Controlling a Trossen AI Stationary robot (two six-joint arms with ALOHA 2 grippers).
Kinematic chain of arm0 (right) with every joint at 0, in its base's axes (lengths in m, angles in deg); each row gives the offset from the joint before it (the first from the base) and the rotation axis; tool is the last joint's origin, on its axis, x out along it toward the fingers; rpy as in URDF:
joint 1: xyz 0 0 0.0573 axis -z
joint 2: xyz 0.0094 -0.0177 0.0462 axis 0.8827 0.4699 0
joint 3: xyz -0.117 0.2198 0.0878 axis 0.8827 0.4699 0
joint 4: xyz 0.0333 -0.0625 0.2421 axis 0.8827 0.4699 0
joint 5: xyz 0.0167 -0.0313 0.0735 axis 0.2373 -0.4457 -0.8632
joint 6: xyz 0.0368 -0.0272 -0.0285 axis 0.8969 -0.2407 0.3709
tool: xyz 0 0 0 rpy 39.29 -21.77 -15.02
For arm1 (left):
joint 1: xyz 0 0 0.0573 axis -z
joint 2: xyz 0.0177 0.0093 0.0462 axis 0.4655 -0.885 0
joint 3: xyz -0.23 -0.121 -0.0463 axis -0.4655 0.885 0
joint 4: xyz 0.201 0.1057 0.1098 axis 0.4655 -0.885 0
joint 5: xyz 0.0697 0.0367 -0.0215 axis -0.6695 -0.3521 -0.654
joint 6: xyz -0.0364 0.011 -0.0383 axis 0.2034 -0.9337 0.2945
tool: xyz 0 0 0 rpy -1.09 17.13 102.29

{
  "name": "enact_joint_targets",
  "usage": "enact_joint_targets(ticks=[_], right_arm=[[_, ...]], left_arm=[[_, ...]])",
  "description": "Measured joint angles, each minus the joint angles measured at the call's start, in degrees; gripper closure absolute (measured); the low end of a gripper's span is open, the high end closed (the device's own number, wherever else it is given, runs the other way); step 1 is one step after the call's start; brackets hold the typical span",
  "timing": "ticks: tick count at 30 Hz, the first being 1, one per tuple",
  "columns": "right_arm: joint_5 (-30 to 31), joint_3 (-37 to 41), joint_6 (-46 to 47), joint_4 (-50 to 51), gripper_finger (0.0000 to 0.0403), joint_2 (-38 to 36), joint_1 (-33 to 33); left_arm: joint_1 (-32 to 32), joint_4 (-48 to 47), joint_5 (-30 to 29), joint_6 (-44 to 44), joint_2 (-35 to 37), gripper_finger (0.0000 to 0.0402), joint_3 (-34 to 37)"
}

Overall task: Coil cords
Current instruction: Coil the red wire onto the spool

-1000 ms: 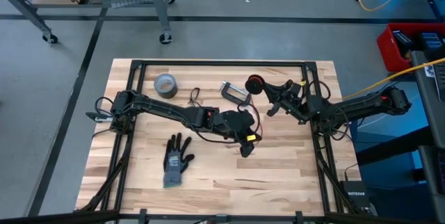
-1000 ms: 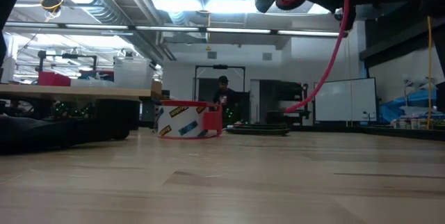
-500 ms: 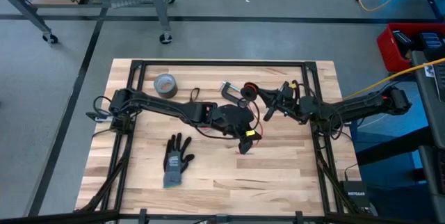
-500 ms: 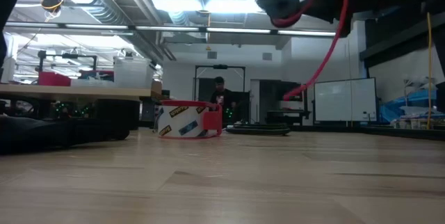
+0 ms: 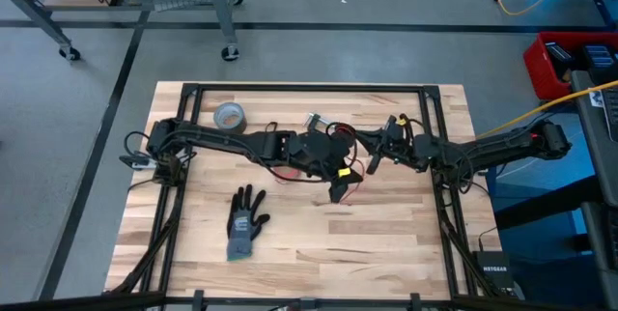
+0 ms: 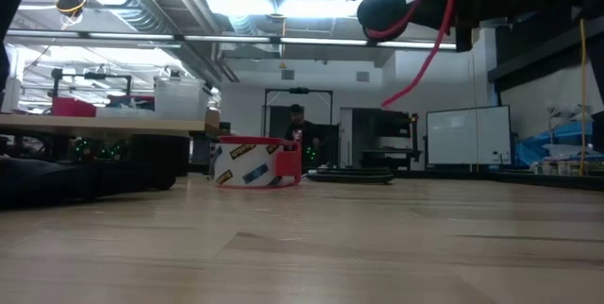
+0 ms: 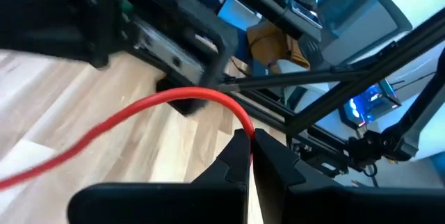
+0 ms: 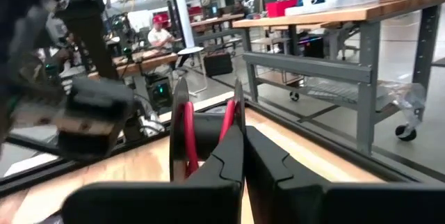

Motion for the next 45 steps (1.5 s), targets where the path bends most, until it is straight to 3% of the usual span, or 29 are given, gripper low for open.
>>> enact_joint_targets(ticks=[20,29,45], right_arm=[[-6.6,0.0,1.6,6.5,0.0398,0.0,0.0],[-8.3,0.0,1.6,4.6,0.0398,0.0,0.0],[-16.0,0.0,1.6,0.6,0.0398,-1.7,0.0]], left_arm=[[-4.2,-1.0,0.0,-1.2,1.0,0.0401,0.0],[-4.5,-8.2,-1.8,-5.3,7.7,0.0401,0.0],[-4.3,-24.0,-4.9,-7.2,11.3,0.0401,0.0]])
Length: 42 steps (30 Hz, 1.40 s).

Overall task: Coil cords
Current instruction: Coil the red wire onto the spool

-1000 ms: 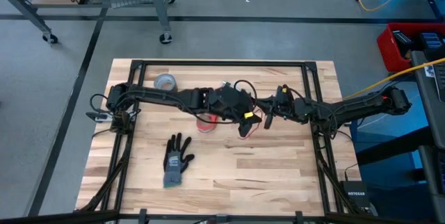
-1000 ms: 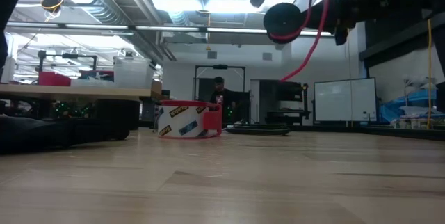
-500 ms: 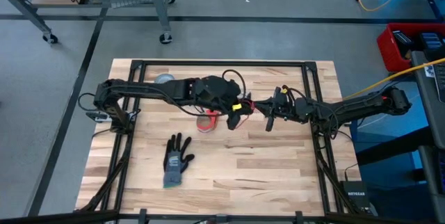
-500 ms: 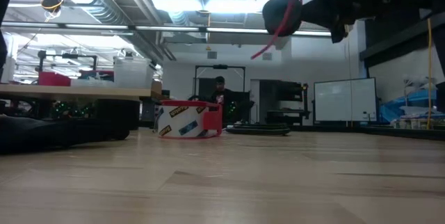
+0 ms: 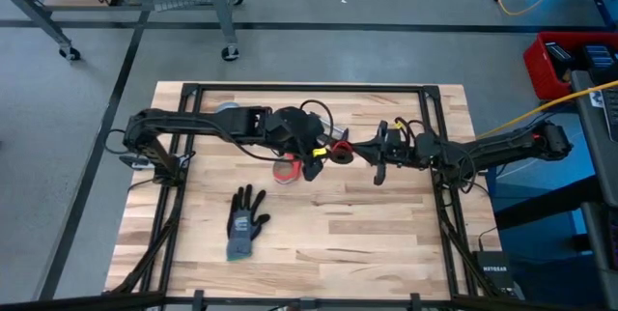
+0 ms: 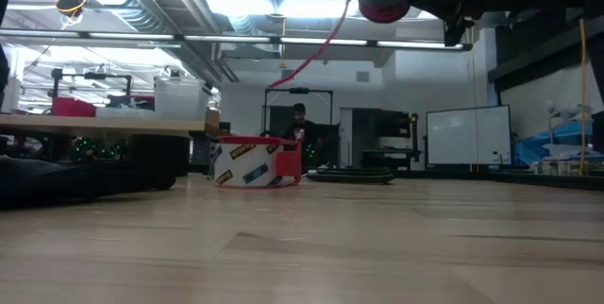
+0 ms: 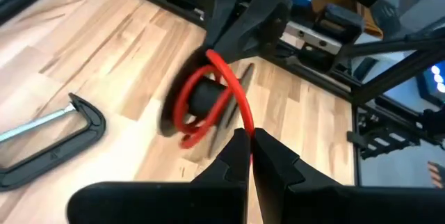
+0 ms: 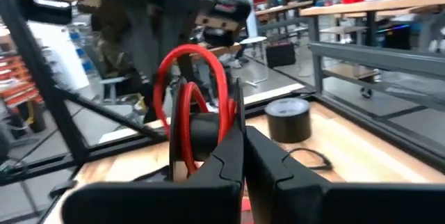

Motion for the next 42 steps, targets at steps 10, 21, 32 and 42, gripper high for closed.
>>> enact_joint_targets(ticks=[10,21,32,42], right_arm=[[-2.1,0.0,0.1,-0.6,0.0398,-2.4,0.0],[-3.2,0.0,-0.4,-4.2,0.0398,-4.9,0.0],[-3.0,0.0,-0.5,-11.0,0.0398,-4.9,0.0],[-1.5,0.0,-0.7,-13.9,0.0398,-4.9,0.0]], left_arm=[[0.2,-4.3,-2.3,-1.7,1.5,0.0401,0.0],[1.9,-8.5,-9.0,-1.4,1.8,0.0401,0.0],[8.1,-8.9,-19.4,-0.3,1.8,0.0401,0.0],[10.2,-5.7,-23.9,-1.1,-1.7,0.0401,0.2]])
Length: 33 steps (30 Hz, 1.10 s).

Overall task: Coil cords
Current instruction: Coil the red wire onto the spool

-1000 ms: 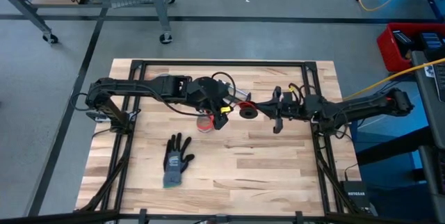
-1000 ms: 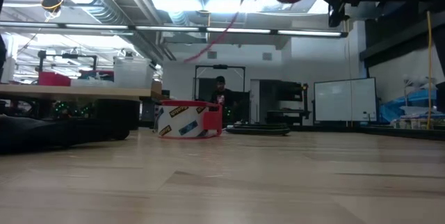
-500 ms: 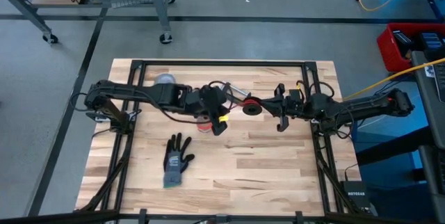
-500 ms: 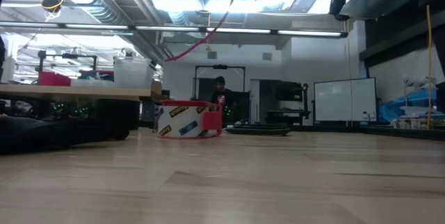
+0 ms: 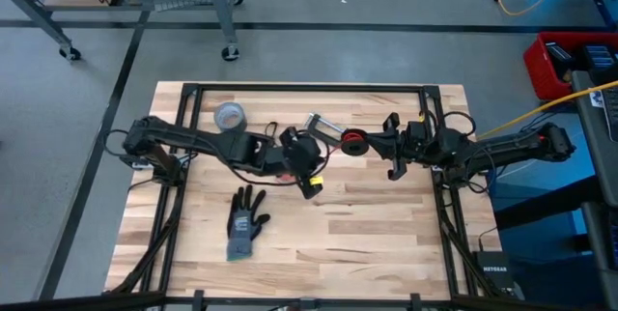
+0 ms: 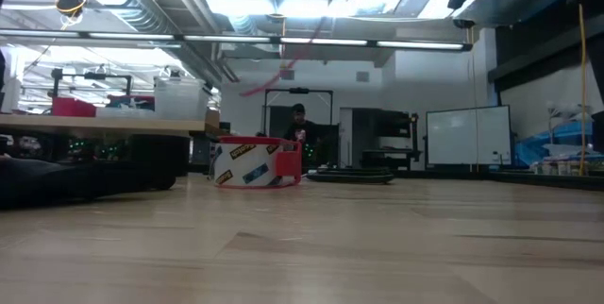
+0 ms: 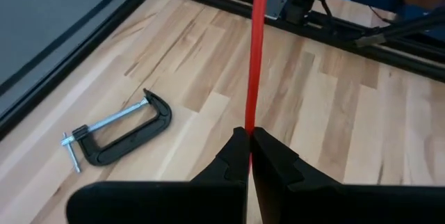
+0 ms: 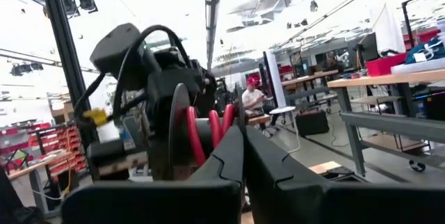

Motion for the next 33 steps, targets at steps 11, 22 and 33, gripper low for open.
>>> enact_joint_targets(ticks=[11,22,33], right_arm=[[0.3,0.0,-0.5,-0.4,0.0398,0.0,0.0],[8.4,0.0,-6.4,-1.6,0.0398,0.0,0.0],[9.7,0.0,-8.8,-0.9,0.0398,0.0,0.0]], left_arm=[[0.6,3.4,-9.7,-0.8,-4.4,0.0401,0.1],[2.3,11.3,-13.6,-1.1,-7.2,0.0401,0.1],[1.0,14.9,-11.0,1.9,-12.2,0.0391,0.1]])
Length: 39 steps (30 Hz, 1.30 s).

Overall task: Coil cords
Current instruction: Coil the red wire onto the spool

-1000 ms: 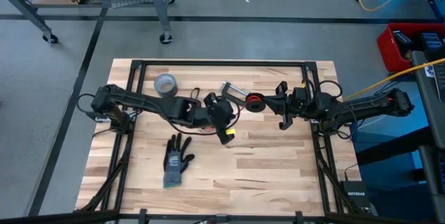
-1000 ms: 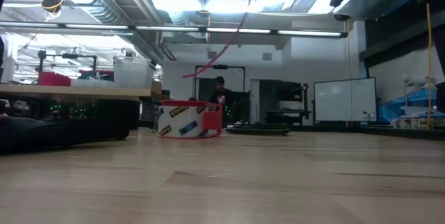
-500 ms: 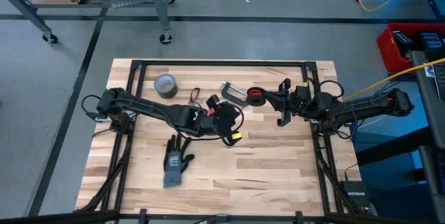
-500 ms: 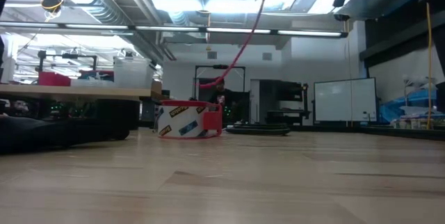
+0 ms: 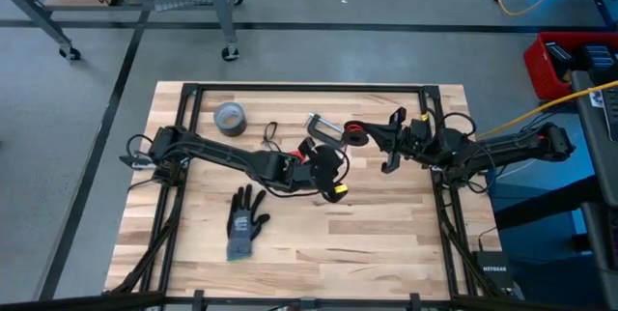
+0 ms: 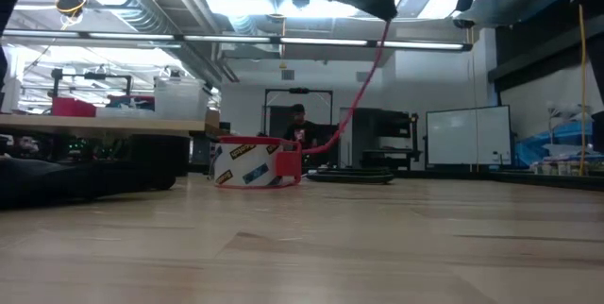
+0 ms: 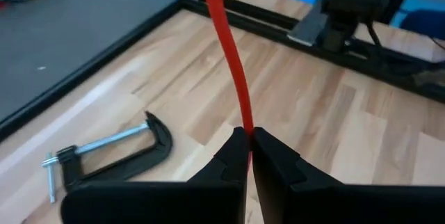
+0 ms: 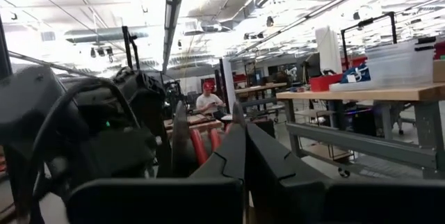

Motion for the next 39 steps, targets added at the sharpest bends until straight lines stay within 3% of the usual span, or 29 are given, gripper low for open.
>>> enact_joint_targets(ticks=[5,15,22,28,39], right_arm=[[-0.3,0.0,0.2,-1.1,0.0398,0.0,0.0],[-0.8,-0.1,0.3,-1.9,0.0398,-0.1,0.0],[-0.8,-0.1,-1.5,-1.3,0.0398,-2.0,0.0],[-0.8,-0.1,-2.6,3.6,0.0398,-6.8,0.0],[-2.7,-0.1,-2.3,18.4,0.0398,-18.7,0.0]], left_arm=[[-0.4,-0.6,3.1,-1.5,-0.7,0.0369,0.0],[-1.0,-4.2,2.4,-0.1,-0.8,0.0339,0.1],[0.1,-16.4,-3.5,7.7,-0.5,0.0369,0.1],[3.1,-26.7,-12.5,16.1,1.1,0.0385,0.0],[9.9,-63.4,-24.5,43.3,7.0,0.0391,0.0]])
